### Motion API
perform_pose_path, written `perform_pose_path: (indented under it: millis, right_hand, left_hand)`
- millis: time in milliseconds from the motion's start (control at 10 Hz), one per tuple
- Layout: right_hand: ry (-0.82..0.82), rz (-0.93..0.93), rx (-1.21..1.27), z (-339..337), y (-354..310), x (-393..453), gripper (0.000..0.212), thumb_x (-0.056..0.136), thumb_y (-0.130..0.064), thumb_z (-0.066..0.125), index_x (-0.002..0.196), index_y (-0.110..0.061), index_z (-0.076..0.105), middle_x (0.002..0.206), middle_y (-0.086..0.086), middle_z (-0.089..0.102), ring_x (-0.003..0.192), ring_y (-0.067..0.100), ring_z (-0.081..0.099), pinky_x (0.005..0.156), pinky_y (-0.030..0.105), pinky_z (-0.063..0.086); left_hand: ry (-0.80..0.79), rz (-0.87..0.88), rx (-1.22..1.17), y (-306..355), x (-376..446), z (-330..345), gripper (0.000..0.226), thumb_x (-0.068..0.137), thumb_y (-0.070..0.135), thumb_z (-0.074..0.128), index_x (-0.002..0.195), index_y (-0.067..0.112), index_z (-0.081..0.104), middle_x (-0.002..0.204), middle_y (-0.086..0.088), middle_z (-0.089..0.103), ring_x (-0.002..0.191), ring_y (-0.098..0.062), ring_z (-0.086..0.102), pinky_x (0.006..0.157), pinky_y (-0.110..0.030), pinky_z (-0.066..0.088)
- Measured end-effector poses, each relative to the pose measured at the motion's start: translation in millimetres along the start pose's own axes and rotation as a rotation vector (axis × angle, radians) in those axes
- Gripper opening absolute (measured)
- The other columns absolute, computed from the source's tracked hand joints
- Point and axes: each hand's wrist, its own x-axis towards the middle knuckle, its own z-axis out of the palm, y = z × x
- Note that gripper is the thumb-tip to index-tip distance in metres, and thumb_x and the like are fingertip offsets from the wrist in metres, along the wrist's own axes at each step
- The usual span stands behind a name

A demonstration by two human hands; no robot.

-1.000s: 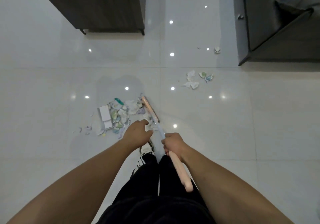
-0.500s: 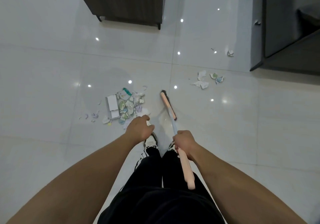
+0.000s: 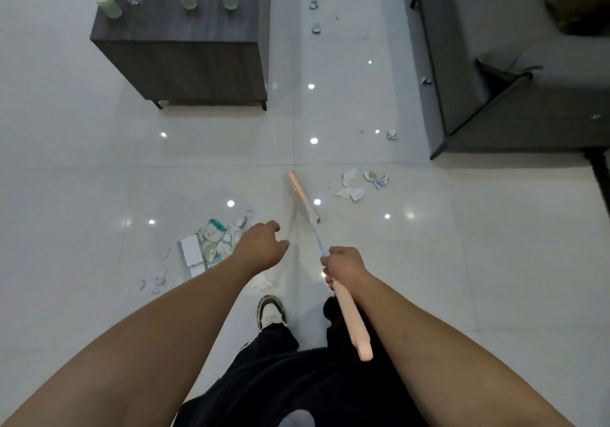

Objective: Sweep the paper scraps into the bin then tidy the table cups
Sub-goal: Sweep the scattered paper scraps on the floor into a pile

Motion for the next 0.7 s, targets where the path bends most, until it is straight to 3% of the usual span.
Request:
perform_pose_path:
  millis: [100, 200, 300, 400, 500, 600, 700]
  right_hand:
    - [0.104, -0.071, -0.056, -57.5, -28.7, 27.4, 0.015, 0.083, 0.002, 0.052, 0.077, -0.009, 0.060, 0.067, 0.014, 0.054, 0.040, 0.019, 0.048, 0.042, 0.025, 0.042]
    - [0.180, -0.089, -0.155, -119.0, -59.8, 67.7, 0.016, 0.084, 0.001, 0.048, 0.090, 0.002, 0.063, 0.072, 0.017, 0.058, 0.050, 0.025, 0.054, 0.046, 0.027, 0.046]
    - [0.228, -0.056, -0.181, -177.0, -92.5, 108.8, 0.014, 0.084, -0.001, 0.049, 0.095, 0.001, 0.058, 0.080, 0.021, 0.062, 0.060, 0.029, 0.058, 0.050, 0.028, 0.046]
    - [0.236, -0.019, -0.148, -212.8, -120.5, 139.5, 0.014, 0.085, -0.002, 0.051, 0.099, -0.003, 0.050, 0.075, 0.018, 0.061, 0.056, 0.027, 0.057, 0.046, 0.026, 0.043]
    - [0.147, 0.037, -0.164, -212.6, -129.6, 156.4, 0.016, 0.084, 0.000, 0.050, 0.099, -0.001, 0.053, 0.077, 0.016, 0.057, 0.059, 0.027, 0.055, 0.056, 0.032, 0.046]
    - [-0.028, 0.037, -0.346, -184.0, -119.7, 155.2, 0.008, 0.081, 0.000, 0.052, 0.075, -0.005, 0.053, 0.072, 0.012, 0.055, 0.058, 0.022, 0.053, 0.060, 0.031, 0.047]
    - [-0.173, 0.030, -0.462, -146.3, -119.6, 131.4, 0.019, 0.083, -0.001, 0.053, 0.069, -0.012, 0.048, 0.069, 0.006, 0.051, 0.055, 0.016, 0.049, 0.053, 0.025, 0.046]
  left_hand:
    - [0.015, 0.014, 0.014, 36.8, 22.1, 2.7, 0.054, 0.088, 0.041, 0.055, 0.136, 0.016, 0.048, 0.129, -0.010, 0.055, 0.117, -0.025, 0.051, 0.090, -0.033, 0.039]
    - [0.026, -0.024, 0.006, 70.2, 42.0, 10.2, 0.053, 0.089, 0.039, 0.055, 0.136, 0.015, 0.048, 0.129, -0.011, 0.055, 0.116, -0.025, 0.052, 0.090, -0.032, 0.040]
    - [-0.006, -0.115, -0.010, 102.6, 54.0, 24.1, 0.054, 0.089, 0.038, 0.056, 0.136, 0.014, 0.047, 0.131, -0.012, 0.054, 0.113, -0.026, 0.054, 0.092, -0.033, 0.041]
    - [-0.056, -0.166, 0.000, 130.9, 66.7, 35.9, 0.055, 0.089, 0.039, 0.056, 0.138, 0.016, 0.046, 0.132, -0.011, 0.052, 0.117, -0.026, 0.051, 0.090, -0.031, 0.038]
    - [-0.025, -0.183, -0.048, 154.3, 83.3, 36.9, 0.054, 0.089, 0.041, 0.055, 0.138, 0.018, 0.046, 0.134, -0.008, 0.051, 0.119, -0.024, 0.050, 0.085, -0.028, 0.034]
    - [0.016, -0.200, -0.062, 168.0, 93.1, 33.0, 0.053, 0.090, 0.041, 0.055, 0.137, 0.019, 0.047, 0.133, -0.008, 0.052, 0.118, -0.024, 0.051, 0.088, -0.028, 0.037]
    - [0.044, -0.234, -0.064, 172.6, 91.5, 28.4, 0.053, 0.090, 0.041, 0.055, 0.137, 0.019, 0.047, 0.133, -0.009, 0.052, 0.119, -0.025, 0.051, 0.089, -0.031, 0.038]
